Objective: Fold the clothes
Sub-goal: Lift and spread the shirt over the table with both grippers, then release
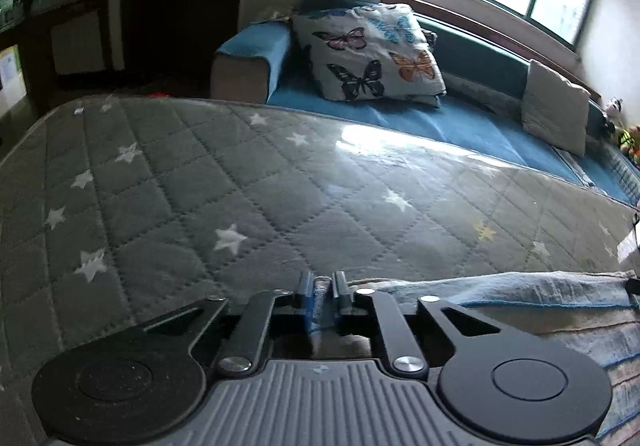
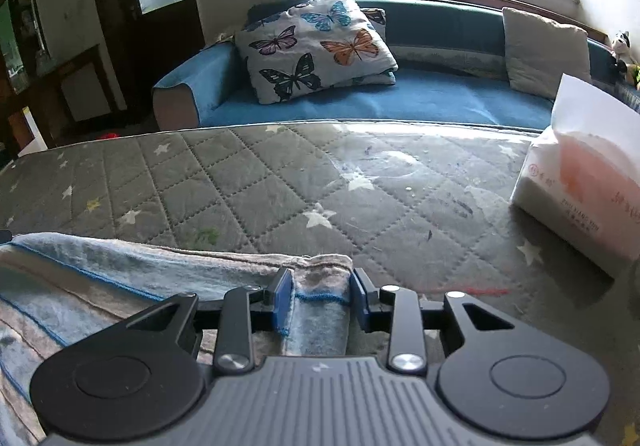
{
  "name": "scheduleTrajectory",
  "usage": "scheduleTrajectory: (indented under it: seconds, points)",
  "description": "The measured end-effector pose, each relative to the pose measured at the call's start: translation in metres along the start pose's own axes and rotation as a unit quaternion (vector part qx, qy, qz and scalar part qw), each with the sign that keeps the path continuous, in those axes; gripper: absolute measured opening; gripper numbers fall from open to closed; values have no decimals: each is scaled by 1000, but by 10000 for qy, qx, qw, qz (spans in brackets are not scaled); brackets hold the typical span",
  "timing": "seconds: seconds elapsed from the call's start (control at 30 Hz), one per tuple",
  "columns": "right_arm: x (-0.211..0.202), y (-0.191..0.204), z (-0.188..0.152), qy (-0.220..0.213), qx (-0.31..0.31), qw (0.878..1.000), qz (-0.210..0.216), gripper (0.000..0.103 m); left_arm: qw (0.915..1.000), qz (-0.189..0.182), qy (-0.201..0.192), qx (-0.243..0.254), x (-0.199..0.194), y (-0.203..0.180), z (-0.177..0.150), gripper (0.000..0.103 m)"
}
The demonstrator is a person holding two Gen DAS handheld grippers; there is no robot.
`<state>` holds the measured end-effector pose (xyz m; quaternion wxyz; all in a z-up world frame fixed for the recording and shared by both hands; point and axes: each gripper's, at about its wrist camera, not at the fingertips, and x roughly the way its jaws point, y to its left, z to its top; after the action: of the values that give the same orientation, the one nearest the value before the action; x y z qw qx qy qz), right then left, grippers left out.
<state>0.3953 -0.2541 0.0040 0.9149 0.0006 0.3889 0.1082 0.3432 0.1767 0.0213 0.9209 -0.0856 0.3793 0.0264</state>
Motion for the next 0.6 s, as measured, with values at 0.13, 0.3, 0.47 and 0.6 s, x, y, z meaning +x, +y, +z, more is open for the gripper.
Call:
scheduleTrajectory:
  seconds: [0.13, 0.3, 0.47, 0.6]
  points:
    - [-1, 1, 1, -45, -3, 10000, -28, 32, 9980, -68, -613, 124, -21, -7, 3, 3]
    - [-4, -5, 2, -76, 105, 9999, -56, 32, 9855, -368, -1590, 455, -63, -18, 5, 3]
    - [-2, -5, 0, -79, 140, 9997, -191, 35, 9843, -202, -1614, 680, -61, -23, 1, 3]
    - [-3, -4, -1, -34, 144, 9998, -105, 15, 9857, -103, -1542, 668, -56, -22, 2, 3]
